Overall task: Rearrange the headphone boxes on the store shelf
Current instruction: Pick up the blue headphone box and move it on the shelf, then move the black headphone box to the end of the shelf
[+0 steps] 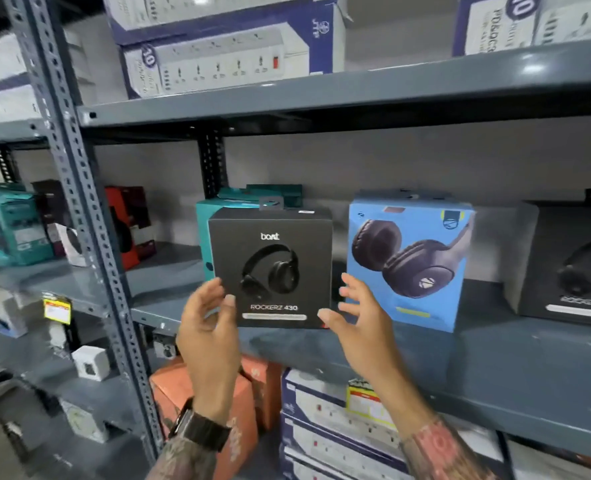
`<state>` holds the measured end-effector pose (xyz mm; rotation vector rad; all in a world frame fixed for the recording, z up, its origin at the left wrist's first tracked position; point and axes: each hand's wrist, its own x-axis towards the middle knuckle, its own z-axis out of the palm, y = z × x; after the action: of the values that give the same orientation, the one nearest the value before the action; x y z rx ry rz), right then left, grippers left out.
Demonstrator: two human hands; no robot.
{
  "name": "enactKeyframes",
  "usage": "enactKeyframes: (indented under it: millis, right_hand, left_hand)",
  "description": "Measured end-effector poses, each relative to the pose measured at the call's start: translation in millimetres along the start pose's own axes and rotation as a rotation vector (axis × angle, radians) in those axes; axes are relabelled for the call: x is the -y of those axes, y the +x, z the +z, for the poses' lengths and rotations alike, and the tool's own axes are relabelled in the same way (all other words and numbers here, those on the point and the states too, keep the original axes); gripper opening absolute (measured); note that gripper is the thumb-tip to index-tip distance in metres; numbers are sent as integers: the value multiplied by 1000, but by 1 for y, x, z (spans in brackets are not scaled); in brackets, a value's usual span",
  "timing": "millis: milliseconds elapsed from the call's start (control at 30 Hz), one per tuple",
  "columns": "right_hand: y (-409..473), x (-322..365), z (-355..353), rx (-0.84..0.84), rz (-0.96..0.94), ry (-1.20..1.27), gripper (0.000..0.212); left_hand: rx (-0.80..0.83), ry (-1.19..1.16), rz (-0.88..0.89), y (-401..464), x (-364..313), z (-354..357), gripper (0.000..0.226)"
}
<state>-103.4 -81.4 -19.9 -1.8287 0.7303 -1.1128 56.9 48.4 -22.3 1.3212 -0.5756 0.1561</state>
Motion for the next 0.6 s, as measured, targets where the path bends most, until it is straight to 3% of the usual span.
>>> enactKeyframes:
  millis: [67,167,267,400,600]
  right_hand:
    - [8,-11,2,7,58,-21,80]
    - [13,-18,12,2,73,5,92]
    - [14,-21,23,-7,48,23,75]
    - [13,-10,30,-95,61,20,60]
    - [-20,10,18,-268,29,-48,49]
  left_hand:
    - [69,53,-54,13,14,-2,56]
    - [372,-15,-158,35,42,-11,76]
    - [516,-29,-134,45,63,-13,69]
    - [485,2,-78,39,60,-9,59]
    - [312,-182,-165,17,23,-20,50]
